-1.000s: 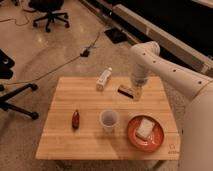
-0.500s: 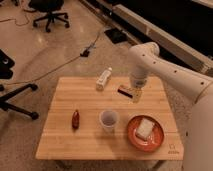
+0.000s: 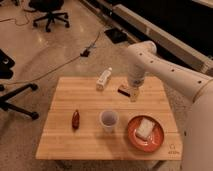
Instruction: Place the pepper in the ceramic bowl
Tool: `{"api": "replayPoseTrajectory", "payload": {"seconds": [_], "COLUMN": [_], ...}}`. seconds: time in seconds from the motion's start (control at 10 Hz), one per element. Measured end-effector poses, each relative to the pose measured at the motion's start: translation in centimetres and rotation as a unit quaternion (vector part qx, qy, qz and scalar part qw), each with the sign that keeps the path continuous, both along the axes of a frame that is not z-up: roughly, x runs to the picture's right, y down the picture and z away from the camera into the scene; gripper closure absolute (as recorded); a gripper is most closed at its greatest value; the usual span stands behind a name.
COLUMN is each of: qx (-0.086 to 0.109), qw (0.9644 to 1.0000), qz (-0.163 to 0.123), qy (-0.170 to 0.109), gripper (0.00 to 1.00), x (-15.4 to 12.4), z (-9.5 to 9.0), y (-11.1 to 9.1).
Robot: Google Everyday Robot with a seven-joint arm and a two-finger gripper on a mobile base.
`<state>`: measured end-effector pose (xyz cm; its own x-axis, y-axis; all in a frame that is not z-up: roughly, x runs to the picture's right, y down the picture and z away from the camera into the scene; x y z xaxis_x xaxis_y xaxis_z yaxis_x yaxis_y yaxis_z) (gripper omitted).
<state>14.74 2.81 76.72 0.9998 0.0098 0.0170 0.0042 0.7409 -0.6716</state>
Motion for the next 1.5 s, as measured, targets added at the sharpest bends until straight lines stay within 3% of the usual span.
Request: {"api": "replayPoseTrajectory", "payload": {"seconds": [1.5], "qx": [0.009], "qw": [0.9998], "qz": [-0.017], "qy": [0.004], "gripper": [0.41], "x": [-2.7], "z": [-2.4], "y": [1.1]}}
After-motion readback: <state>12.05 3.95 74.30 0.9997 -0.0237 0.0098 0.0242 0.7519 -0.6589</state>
